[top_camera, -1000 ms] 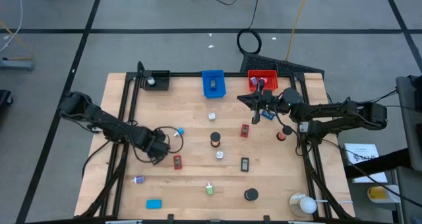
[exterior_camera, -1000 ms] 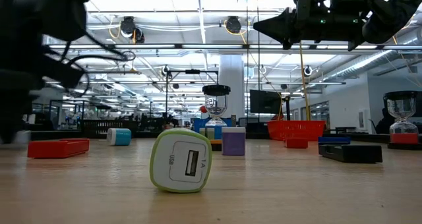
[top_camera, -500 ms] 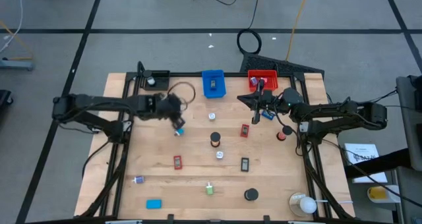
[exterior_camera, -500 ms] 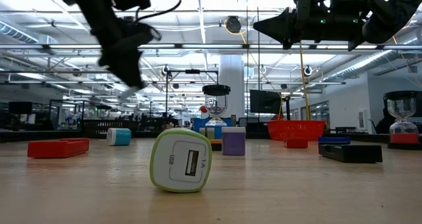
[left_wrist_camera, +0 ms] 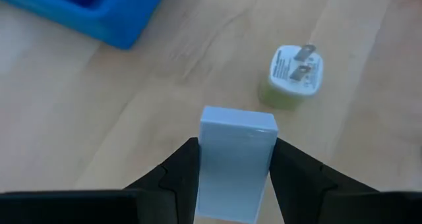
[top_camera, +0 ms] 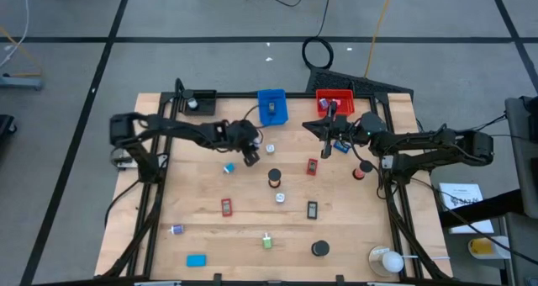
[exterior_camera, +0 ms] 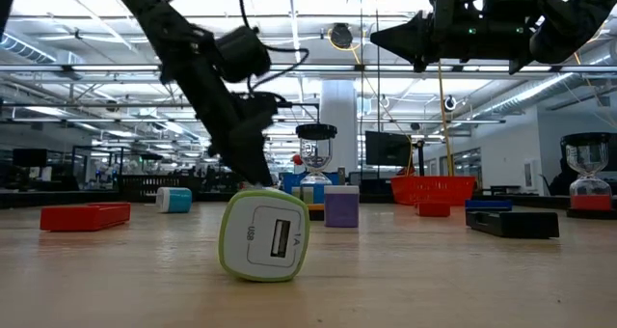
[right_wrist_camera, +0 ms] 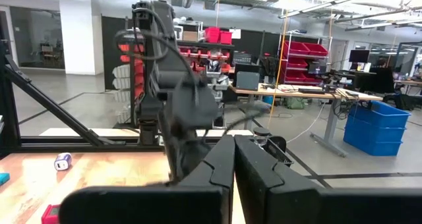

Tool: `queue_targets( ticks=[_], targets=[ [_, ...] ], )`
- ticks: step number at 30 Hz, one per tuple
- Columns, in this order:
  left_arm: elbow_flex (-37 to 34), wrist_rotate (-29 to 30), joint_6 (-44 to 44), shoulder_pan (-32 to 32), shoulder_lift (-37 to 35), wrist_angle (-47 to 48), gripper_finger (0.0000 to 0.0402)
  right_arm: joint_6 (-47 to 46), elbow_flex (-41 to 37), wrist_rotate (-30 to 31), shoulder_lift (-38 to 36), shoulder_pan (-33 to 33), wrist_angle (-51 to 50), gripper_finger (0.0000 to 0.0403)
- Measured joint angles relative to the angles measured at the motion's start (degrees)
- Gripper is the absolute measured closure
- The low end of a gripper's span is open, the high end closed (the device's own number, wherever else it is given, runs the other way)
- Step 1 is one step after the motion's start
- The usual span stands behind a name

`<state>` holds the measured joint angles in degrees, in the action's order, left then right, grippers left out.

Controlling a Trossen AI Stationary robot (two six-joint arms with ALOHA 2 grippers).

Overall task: Pick & Place Office items
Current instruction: Put the white digital clock into the blue basket

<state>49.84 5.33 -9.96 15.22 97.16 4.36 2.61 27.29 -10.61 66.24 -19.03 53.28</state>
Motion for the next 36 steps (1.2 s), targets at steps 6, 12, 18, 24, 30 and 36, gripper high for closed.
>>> queue_targets(
  ticks=[6,12,18,24,30,36],
  targets=[
    [2.17,-0.34,4.09,-0.04,4.97,-6.74,0.0245,0.01,0.00,0.00,0.00,0.00,0.02,0.0397],
    [3.00,-0.24,4.78,-0.48,5.69,-7.53,0.0211,0.01,0.00,0.00,0.00,0.00,0.00,0.0397],
    [3.06,1.57,7.22,-0.39,5.18,-5.32,0.0163,0.02,0.00,-0.02,0.00,0.00,0.00,0.0397],
    [2.24,6.99,9.72,-1.32,3.05,-1.06,0.0210,0.02,0.00,0.00,0.00,0.00,0.00,0.0397],
    [-4.52,6.74,9.84,-1.89,-2.18,-8.97,0.0307,0.00,-0.01,-0.01,0.00,0.00,-0.05,0.0397],
    [-20.82,3.20,9.27,-3.64,-11.23,-34.53,0.0388,0.02,-0.02,-0.02,0.00,0.00,0.02,0.0397]
  ],
)
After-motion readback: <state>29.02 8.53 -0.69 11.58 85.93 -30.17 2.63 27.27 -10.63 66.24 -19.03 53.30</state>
